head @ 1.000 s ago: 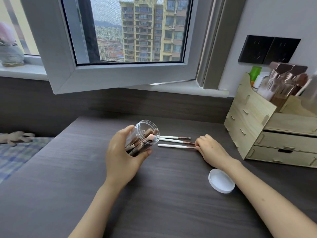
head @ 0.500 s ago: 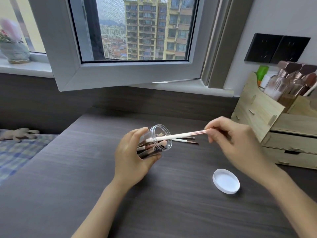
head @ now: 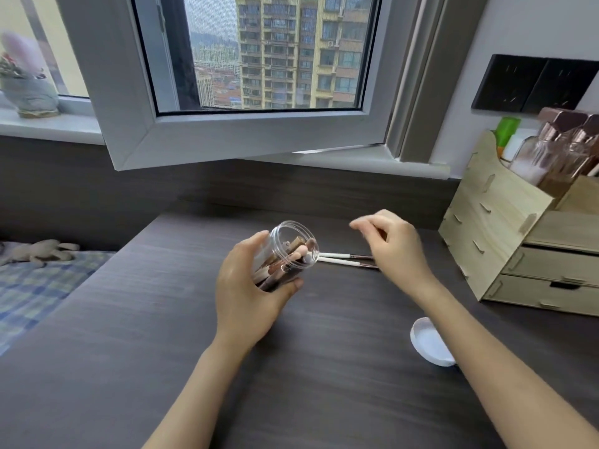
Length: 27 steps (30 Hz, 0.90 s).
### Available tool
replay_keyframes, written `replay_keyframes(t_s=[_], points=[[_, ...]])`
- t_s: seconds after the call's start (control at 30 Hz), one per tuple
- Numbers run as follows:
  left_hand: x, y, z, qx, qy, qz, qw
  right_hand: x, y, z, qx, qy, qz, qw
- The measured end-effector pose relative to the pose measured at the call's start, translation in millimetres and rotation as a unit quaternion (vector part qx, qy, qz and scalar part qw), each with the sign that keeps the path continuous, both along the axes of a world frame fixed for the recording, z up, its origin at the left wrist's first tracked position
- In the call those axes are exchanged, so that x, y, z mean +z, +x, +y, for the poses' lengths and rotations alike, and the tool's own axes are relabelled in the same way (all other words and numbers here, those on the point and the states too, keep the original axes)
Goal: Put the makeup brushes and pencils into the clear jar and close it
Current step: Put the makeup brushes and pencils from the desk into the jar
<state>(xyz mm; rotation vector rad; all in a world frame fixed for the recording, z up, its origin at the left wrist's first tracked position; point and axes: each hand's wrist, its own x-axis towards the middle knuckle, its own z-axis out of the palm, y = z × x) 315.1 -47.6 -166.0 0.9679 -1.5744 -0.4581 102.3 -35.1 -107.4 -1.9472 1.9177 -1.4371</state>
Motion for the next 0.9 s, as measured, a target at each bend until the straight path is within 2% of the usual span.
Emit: replay_keyframes(t_s=[0.07,0.17,0.27,0.37,0.43,0.53,0.6,0.63,0.7,0.83,0.9], points=[[-1,1,-3,0.005,0.012,0.011,1.000,-23,-26,-17,-0.091,0.093,0.136,0.982],[-2,1,-4,0.016,0.010,0.017,1.000,-57,-44,-26,-0.105,0.202,0.305,0.925],[-2,2,-3,0.012,0.015,0.022,1.000,-66,-46,-26,-0.101,0.200,0.379,0.898],[-1,2,-3,0.005,0.016,0.024,1.000,-70,-47,-26,-0.098,0.147,0.421,0.889],[-1,1,-3,0.004,0.018,0.027,0.999,-64,-45,-21,-0.083,0.129,0.342,0.927],[-1,0,-1,-0.001,0.014,0.022,1.000,-39,-45,0,-0.082,0.076,0.130,0.985],[-1,0,0,-0.004,0.010,0.009,1.000,-17,-44,25,-0.050,0.017,0.026,0.998],[-1,0,0,-0.006,0.007,0.004,1.000,-6,-44,38,-0.038,0.000,0.006,0.999],[0,-1,1,-0.011,-0.006,-0.005,1.000,9,-40,61,-0.024,-0.011,0.030,0.999],[-1,-3,3,-0.017,-0.023,-0.028,0.999,22,-21,72,0.005,-0.057,0.177,0.983],[-2,-4,3,-0.016,-0.044,-0.049,0.998,22,-6,66,0.028,-0.078,0.204,0.976]])
